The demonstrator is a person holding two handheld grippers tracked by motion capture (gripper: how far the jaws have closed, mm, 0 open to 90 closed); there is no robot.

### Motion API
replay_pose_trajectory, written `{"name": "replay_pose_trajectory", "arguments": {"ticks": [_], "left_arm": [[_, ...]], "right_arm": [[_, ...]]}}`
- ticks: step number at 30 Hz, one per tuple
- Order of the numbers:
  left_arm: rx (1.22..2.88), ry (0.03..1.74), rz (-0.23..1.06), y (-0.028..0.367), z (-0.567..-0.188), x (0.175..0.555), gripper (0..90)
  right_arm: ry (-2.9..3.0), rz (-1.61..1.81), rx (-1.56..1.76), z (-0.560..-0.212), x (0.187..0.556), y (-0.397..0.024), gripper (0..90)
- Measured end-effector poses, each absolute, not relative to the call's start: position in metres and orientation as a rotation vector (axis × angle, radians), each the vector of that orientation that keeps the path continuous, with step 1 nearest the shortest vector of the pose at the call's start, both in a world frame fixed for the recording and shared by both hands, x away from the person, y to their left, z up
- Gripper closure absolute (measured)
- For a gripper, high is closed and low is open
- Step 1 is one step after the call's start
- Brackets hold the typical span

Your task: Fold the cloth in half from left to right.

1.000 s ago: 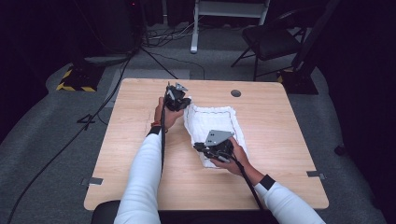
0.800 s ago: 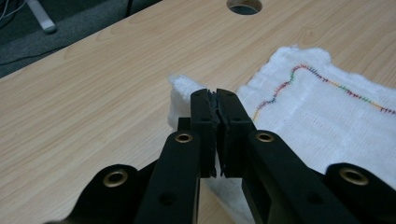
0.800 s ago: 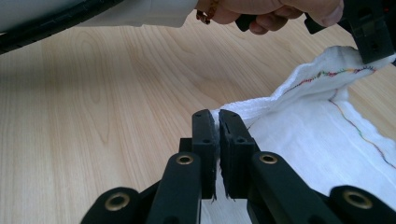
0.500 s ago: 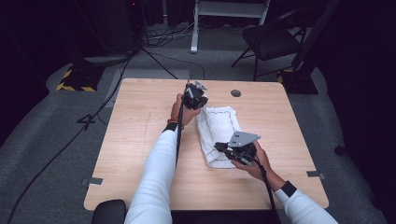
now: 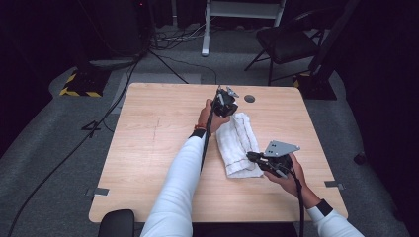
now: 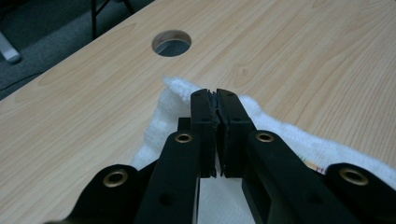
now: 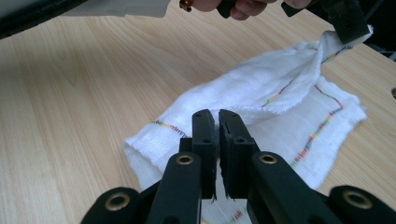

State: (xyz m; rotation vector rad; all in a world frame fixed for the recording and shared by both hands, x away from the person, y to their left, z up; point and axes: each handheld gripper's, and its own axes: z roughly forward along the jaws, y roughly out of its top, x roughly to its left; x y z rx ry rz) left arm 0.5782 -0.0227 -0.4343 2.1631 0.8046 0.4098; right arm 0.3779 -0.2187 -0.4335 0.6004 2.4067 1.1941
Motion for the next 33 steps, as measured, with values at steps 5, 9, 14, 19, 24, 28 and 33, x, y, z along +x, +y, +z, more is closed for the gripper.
{"name": "replay_pose_trajectory", "arguments": {"ticks": [5, 9, 14, 19, 24, 28, 33], "left_arm": [[2.181, 0.782, 0.402, -0.040, -0.438, 0.579, 86.3], [2.191, 0.781, 0.400, -0.050, -0.443, 0.580, 86.0], [2.214, 0.783, 0.404, -0.064, -0.452, 0.581, 84.7], [2.181, 0.840, 0.453, -0.068, -0.451, 0.577, 53.7], [2.150, 0.863, 0.475, -0.047, -0.443, 0.569, 38.0], [2.148, 0.852, 0.464, -0.025, -0.439, 0.557, 31.5], [2.172, 0.783, 0.413, -0.003, -0.439, 0.524, 26.9]], "right_arm": [[2.398, 1.181, 0.640, -0.435, 0.375, -0.233, 86.1], [2.401, 1.154, 0.660, -0.439, 0.373, -0.241, 86.1], [2.417, 1.122, 0.682, -0.446, 0.371, -0.248, 86.0], [2.461, 1.090, 0.696, -0.454, 0.369, -0.251, 80.3], [2.488, 1.067, 0.696, -0.459, 0.370, -0.249, 71.7], [2.475, 1.054, 0.723, -0.457, 0.372, -0.250, 65.6], [2.446, 1.049, 0.775, -0.458, 0.379, -0.260, 62.1]]}}
